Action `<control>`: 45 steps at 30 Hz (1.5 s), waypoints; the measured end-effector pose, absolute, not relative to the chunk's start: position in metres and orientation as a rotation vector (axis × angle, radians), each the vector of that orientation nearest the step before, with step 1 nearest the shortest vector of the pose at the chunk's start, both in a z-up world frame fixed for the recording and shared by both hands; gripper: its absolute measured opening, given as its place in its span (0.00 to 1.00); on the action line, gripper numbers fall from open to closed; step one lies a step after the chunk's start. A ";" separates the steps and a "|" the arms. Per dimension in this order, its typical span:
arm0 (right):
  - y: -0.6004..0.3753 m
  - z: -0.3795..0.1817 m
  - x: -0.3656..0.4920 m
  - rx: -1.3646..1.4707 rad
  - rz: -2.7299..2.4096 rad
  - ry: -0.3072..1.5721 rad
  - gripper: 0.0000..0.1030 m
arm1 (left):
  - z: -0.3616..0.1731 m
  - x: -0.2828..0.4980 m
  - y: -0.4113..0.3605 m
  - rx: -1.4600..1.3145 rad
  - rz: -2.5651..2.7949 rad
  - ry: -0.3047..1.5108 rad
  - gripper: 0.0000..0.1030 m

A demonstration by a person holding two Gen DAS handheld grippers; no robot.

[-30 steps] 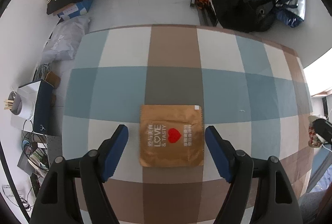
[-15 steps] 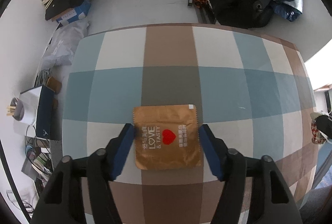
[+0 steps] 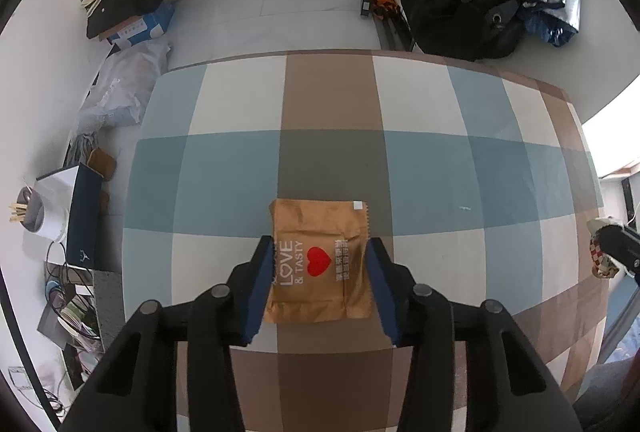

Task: Collect trash
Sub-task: 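Lower the left tool and grasp the brown LOVE & TASTY packet, then carry the brown packet and wrapper in both tools to the bin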

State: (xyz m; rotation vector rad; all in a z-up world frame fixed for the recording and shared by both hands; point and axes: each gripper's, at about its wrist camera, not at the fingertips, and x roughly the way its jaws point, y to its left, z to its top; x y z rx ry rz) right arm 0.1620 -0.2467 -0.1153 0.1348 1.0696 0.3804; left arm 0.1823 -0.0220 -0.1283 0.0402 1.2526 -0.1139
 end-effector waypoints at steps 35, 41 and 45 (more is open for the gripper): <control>-0.232 -0.110 0.152 0.149 0.391 1.056 0.09 | -0.083 0.148 -0.009 -0.028 -0.192 1.089 0.01; -0.222 -0.101 0.140 0.178 0.395 1.035 0.09 | -0.072 0.136 -0.002 -0.015 -0.196 1.053 0.01; -0.216 -0.091 0.126 0.188 0.405 1.000 0.09 | -0.060 0.127 0.006 -0.024 -0.197 1.015 0.01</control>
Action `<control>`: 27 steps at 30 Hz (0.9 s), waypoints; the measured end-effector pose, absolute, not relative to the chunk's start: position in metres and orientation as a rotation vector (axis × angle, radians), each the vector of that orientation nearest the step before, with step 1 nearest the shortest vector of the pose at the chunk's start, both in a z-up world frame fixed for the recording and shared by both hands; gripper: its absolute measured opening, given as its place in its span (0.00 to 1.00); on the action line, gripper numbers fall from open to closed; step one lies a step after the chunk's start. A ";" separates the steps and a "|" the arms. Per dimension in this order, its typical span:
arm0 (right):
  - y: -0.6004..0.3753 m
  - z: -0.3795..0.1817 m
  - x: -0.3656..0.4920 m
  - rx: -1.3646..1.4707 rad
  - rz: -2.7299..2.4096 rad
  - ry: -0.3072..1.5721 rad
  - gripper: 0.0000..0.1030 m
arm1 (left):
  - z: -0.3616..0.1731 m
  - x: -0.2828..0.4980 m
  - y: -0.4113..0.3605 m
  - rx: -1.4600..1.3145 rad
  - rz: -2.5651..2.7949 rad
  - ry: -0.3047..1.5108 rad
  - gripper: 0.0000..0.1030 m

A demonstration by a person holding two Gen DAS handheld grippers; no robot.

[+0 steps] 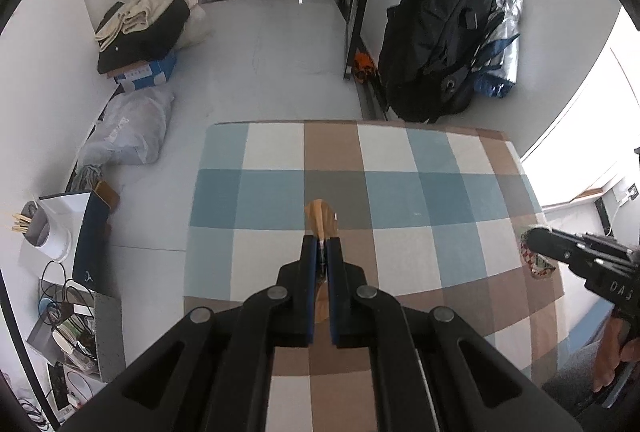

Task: Collect trash
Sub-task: 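Carry the brown packet and wrapper in both tools to the bin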

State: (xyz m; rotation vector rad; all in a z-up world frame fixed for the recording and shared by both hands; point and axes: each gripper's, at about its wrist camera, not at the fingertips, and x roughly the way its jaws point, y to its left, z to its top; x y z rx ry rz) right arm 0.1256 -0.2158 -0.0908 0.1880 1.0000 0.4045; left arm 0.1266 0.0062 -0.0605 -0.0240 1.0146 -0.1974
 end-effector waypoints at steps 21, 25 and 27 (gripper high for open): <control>-0.206 -0.058 0.029 0.261 0.349 0.866 0.09 | -0.021 0.075 0.035 -0.078 -0.252 0.874 0.01; -0.201 -0.047 0.016 0.227 0.361 0.836 0.09 | -0.014 0.064 0.037 -0.086 -0.266 0.861 0.01; -0.199 -0.043 0.011 0.222 0.367 0.825 0.09 | -0.013 0.058 0.038 -0.073 -0.251 0.855 0.01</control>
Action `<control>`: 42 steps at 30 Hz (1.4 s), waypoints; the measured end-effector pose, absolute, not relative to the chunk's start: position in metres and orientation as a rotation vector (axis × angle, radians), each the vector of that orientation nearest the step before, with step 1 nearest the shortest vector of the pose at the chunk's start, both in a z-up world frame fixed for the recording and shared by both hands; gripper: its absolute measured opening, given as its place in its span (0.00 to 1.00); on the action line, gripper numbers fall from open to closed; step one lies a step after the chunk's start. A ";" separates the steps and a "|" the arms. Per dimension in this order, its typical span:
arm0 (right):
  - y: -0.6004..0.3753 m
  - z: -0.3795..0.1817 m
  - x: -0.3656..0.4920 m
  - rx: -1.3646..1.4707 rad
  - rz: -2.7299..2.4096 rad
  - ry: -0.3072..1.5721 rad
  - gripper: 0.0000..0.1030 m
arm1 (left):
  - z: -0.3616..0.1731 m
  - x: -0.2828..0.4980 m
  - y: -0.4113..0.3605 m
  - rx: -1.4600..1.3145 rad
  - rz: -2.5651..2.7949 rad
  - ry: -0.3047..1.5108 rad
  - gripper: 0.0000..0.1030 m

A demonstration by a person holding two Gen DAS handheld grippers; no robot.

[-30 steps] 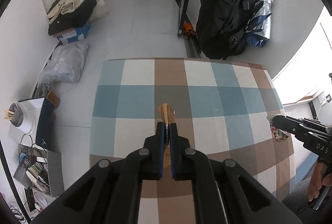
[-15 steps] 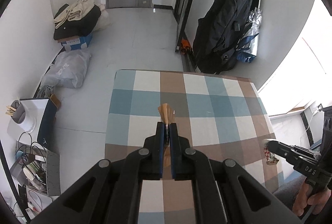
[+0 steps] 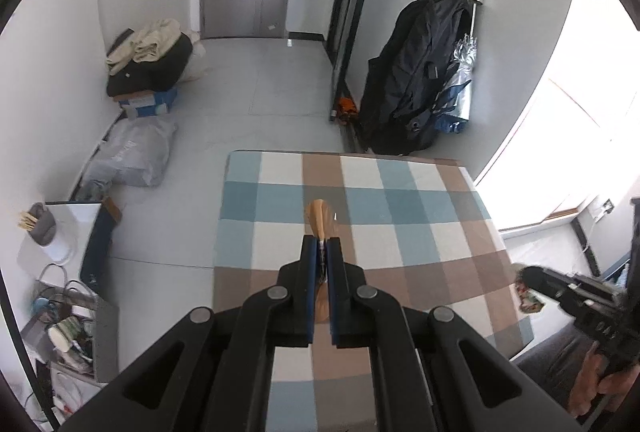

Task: Collect trash
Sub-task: 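Carry the brown packet and wrapper in both tools to the bin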

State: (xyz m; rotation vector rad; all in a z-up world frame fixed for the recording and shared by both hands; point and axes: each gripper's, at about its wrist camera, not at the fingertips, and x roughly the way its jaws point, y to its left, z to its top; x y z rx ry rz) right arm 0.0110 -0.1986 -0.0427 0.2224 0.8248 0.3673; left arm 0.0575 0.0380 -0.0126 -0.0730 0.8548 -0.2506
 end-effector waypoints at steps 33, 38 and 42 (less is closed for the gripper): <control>-0.275 0.061 -0.034 0.184 0.361 0.618 0.09 | 0.062 0.033 -0.075 0.021 -0.390 0.706 0.01; -0.303 0.072 -0.034 0.194 0.331 0.597 0.09 | 0.076 0.033 -0.106 0.030 -0.441 0.688 0.01; -0.328 0.077 -0.034 0.209 0.298 0.588 0.09 | 0.083 0.031 -0.132 0.050 -0.488 0.678 0.01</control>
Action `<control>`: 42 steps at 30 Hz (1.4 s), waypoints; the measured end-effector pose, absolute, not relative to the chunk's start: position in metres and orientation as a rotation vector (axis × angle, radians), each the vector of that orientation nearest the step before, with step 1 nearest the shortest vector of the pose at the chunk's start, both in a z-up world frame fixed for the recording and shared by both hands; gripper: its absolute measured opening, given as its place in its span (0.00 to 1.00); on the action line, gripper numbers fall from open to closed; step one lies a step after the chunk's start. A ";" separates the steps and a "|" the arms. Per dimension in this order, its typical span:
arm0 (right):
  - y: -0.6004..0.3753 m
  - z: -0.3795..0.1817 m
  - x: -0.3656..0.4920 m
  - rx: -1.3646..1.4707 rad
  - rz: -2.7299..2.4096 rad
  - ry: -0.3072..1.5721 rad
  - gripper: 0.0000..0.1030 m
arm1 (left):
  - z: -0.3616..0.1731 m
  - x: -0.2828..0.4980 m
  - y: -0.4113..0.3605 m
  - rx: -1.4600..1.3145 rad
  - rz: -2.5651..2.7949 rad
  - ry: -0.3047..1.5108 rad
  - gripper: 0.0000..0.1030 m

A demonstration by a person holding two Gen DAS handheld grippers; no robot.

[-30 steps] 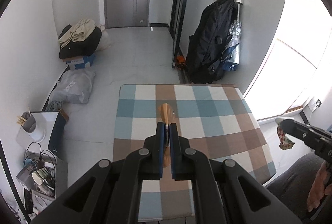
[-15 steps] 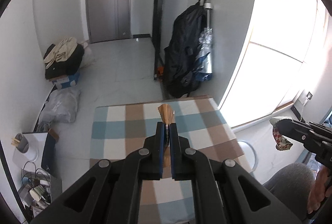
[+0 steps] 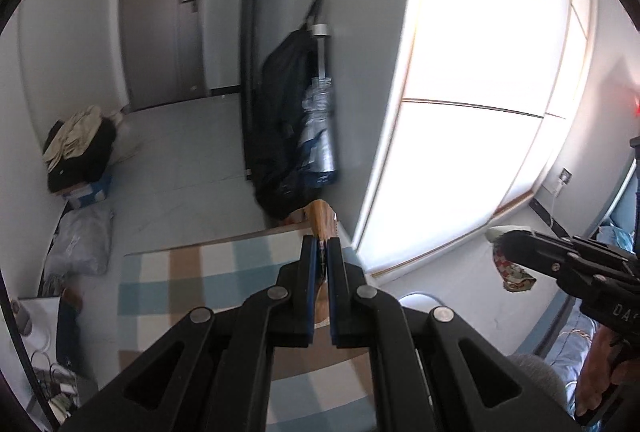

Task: Collect trash
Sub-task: 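Carry the brown packet and wrapper in both tools to the bin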

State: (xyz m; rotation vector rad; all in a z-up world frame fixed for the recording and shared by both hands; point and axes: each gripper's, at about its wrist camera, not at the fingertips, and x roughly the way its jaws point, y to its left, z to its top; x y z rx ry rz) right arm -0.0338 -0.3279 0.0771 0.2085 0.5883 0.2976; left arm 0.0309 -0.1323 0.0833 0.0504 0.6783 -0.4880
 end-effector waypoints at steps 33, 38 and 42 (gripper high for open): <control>-0.556 -0.020 -0.050 0.476 -0.075 0.717 0.09 | 0.020 0.037 -0.345 0.194 -0.833 0.887 0.01; -0.579 -0.069 -0.038 0.553 -0.074 0.807 0.09 | -0.011 0.048 -0.363 0.189 -0.837 0.996 0.01; -0.582 -0.109 -0.023 0.583 -0.071 0.881 0.09 | -0.033 0.055 -0.372 0.194 -0.828 1.069 0.01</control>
